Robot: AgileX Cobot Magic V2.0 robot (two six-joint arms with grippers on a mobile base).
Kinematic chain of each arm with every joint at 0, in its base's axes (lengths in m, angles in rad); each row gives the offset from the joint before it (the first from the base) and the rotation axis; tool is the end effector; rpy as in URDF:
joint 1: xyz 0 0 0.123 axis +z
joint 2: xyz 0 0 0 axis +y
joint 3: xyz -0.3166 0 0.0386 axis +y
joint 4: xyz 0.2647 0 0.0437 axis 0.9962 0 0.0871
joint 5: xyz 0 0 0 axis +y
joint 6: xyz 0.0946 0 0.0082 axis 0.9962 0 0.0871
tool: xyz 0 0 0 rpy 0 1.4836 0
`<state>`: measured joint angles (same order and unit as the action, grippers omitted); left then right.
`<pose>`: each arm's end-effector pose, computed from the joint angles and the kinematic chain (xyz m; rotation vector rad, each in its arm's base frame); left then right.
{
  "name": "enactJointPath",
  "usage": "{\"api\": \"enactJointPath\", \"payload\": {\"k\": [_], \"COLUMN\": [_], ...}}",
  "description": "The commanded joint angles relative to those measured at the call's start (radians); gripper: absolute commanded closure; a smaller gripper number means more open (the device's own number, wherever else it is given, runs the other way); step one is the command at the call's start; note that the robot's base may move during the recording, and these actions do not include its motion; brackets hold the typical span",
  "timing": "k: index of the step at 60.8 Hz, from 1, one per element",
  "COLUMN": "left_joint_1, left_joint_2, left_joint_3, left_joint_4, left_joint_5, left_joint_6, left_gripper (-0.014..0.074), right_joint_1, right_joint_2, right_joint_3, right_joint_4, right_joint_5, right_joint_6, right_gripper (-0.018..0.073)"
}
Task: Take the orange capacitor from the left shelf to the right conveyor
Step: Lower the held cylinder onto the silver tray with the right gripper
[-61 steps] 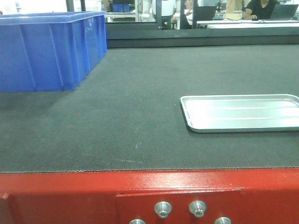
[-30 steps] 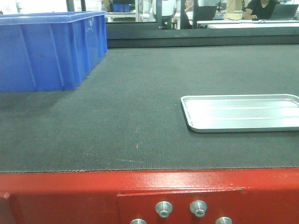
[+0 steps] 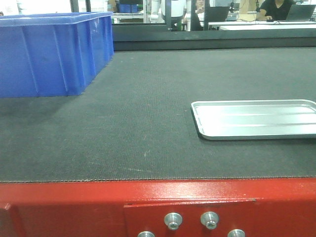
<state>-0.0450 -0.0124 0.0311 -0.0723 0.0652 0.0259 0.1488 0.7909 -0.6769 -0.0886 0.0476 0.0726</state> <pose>0.0433 -0.0024 0.1967 0.0027 1.5678 -0.0754 0.1657 0.0244 0.3814 -0.1322 1.6406 0.0980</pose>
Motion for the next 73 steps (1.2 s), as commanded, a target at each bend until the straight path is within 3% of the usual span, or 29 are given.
{"api": "enactJointPath", "payload": {"k": [1,21,36,54,73], "left_joint_1": [0.001,0.001,0.001,0.001,0.001], "left_joint_2": [-0.011,-0.011,-0.011,-0.011,-0.011], "left_joint_3": [-0.005,-0.005,-0.005,-0.005,-0.005], "left_joint_4": [-0.002,-0.002,-0.002,-0.002,-0.002], "left_joint_5": [-0.09,-0.09,-0.09,-0.09,-0.09], "left_joint_6": [-0.001,-0.001,-0.001,-0.001,-0.001], "left_gripper": [0.0723,0.0723,0.0723,0.0723,0.0723], "right_joint_1": [-0.005,-0.005,-0.005,-0.006,-0.006], "right_joint_2": [0.088,0.427,0.68,0.877,0.938], "right_joint_3": [0.003,0.25,0.261,0.258,0.213], "right_joint_4": [0.0,-0.001,-0.002,-0.011,-0.014], "right_joint_5": [-0.217,-0.824,-1.049,-1.191,-1.176], "right_joint_6": [-0.005,-0.006,-0.006,-0.032,-0.032], "right_gripper": [0.0471,0.0471,0.0471,0.0471,0.0456]}}
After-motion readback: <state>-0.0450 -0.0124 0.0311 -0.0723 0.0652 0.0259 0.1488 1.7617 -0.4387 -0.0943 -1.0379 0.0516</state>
